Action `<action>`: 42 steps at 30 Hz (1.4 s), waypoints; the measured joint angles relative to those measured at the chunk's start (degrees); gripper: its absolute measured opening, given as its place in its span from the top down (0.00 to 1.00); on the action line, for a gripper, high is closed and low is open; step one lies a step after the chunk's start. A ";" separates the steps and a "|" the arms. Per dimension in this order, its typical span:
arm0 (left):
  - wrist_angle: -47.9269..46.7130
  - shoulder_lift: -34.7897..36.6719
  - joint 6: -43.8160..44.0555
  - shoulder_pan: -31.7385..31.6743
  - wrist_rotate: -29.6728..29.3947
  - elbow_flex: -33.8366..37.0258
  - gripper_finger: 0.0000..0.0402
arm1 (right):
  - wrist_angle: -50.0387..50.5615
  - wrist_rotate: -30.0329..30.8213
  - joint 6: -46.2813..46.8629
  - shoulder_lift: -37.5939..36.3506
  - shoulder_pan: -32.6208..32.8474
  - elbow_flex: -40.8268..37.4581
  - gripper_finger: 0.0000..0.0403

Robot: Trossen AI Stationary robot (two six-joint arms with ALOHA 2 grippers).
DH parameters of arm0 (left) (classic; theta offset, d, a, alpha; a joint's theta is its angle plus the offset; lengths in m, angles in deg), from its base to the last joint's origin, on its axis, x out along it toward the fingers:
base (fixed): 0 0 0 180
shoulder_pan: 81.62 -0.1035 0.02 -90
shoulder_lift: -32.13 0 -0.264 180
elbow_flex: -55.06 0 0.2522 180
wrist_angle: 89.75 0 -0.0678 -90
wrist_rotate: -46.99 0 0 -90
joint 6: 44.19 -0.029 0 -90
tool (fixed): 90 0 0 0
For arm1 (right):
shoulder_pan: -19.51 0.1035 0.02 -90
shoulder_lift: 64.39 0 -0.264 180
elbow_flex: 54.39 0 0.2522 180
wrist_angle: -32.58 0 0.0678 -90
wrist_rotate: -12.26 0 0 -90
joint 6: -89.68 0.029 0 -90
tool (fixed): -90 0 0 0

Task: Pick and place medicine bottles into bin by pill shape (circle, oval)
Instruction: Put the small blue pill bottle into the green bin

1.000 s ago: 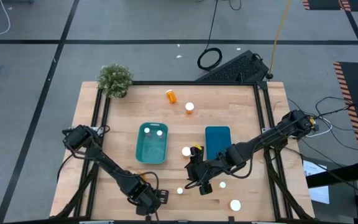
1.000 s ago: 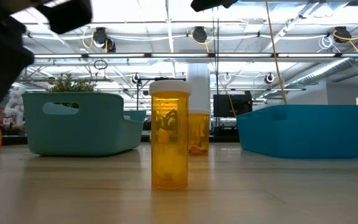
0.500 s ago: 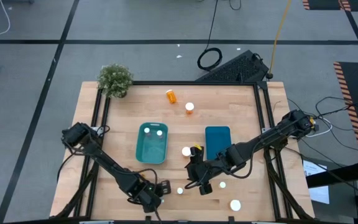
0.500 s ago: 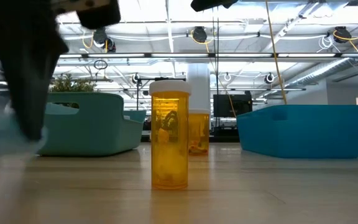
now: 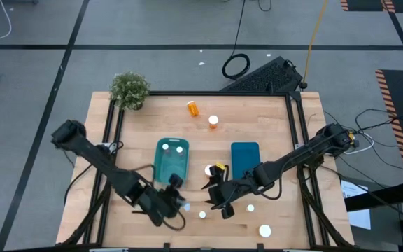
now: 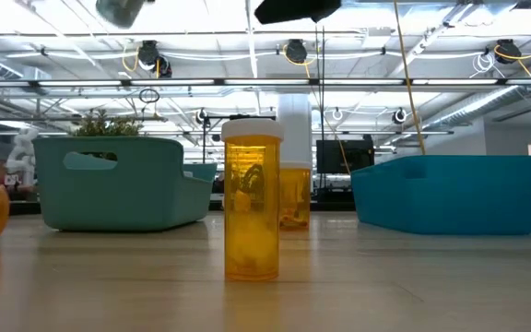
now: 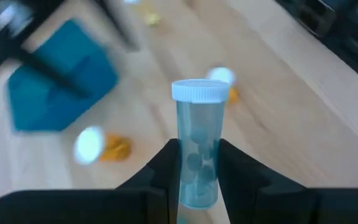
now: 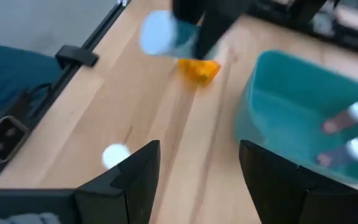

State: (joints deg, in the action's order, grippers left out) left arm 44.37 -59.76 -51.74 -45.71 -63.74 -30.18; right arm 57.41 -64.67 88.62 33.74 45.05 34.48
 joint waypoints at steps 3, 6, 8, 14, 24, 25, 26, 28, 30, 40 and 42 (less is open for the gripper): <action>-0.78 3.41 5.22 -1.27 -1.94 0.02 0.78 | -4.99 1.91 -2.47 0.00 -0.02 -1.16 0.47; 0.24 5.75 6.95 -1.66 -3.02 0.04 0.78 | -9.90 3.71 -4.54 0.00 -0.02 -2.80 0.47; 3.85 6.48 6.91 -1.72 -4.02 0.36 0.78 | -13.92 3.78 -5.63 0.00 -0.09 -3.78 0.47; 20.60 7.30 5.99 -2.53 -12.58 4.14 0.78 | -28.16 7.34 -8.12 0.00 -0.39 -7.54 0.47; 68.00 7.27 -0.62 -4.81 -15.49 20.57 0.78 | -46.05 11.30 -10.36 0.02 -0.77 -11.65 0.47; 72.76 7.27 -1.83 -4.81 -15.48 22.71 0.78 | -46.19 11.44 -10.36 0.02 -0.79 -11.65 0.47; 77.26 7.27 -2.65 -4.78 -15.43 24.77 0.78 | -46.46 11.54 -10.22 0.02 -0.79 -11.65 0.47; 84.39 7.25 -3.11 -4.75 -15.33 28.16 0.78 | -46.79 13.00 -9.58 0.02 -0.81 -11.63 0.47; 88.67 7.25 -3.21 -4.78 -15.32 30.61 0.78 | -46.79 15.32 -8.70 0.02 -0.82 -11.63 0.47; 90.58 6.75 -2.82 -6.28 -9.47 32.61 0.78 | -47.66 14.76 -4.37 -0.02 -3.15 -11.54 0.52; 90.37 6.72 -3.25 -6.21 -9.51 32.61 0.78 | -47.79 13.52 -4.31 -0.02 -3.40 -11.54 0.54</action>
State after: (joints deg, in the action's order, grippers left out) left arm 134.74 -53.04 -54.99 -51.92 -73.25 2.43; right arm 9.62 -51.15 84.31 33.71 41.65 22.94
